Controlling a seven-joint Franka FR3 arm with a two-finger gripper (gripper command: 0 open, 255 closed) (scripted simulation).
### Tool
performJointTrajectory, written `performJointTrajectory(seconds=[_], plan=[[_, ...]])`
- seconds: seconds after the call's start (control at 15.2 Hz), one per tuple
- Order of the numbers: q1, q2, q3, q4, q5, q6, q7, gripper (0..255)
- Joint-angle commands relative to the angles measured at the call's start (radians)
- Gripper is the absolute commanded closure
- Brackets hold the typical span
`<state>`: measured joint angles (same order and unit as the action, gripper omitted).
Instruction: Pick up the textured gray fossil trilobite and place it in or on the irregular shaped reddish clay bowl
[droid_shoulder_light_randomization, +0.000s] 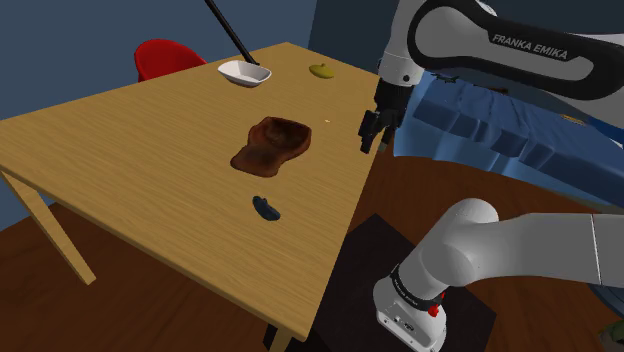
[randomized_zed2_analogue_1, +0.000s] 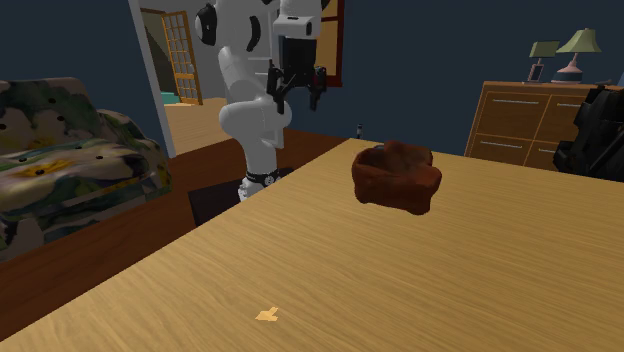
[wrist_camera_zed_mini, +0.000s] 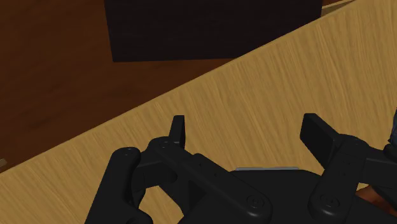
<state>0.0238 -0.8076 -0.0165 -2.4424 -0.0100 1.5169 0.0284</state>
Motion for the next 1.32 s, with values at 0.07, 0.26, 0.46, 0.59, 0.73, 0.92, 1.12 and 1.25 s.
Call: performJointTrajectory(seconds=[0.07,0.26,0.46,0.59,0.73,0.92,1.12,1.25], plan=[[0.009,0.011,0.02,-0.006,0.017,0.017,0.021,0],[0.036,0.052,0.079,-0.017,0.066,0.07,0.084,0],[0.061,0.105,0.138,-0.017,0.11,0.126,0.145,0],[0.076,0.147,0.177,-0.011,0.136,0.165,0.185,0],[0.09,0.193,0.215,0.001,0.159,0.203,0.224,0],[0.109,0.27,0.272,0.027,0.186,0.26,0.283,0],[0.123,0.356,0.328,0.064,0.202,0.315,0.343,0],[0.13,0.417,0.364,0.095,0.205,0.35,0.385,0]])
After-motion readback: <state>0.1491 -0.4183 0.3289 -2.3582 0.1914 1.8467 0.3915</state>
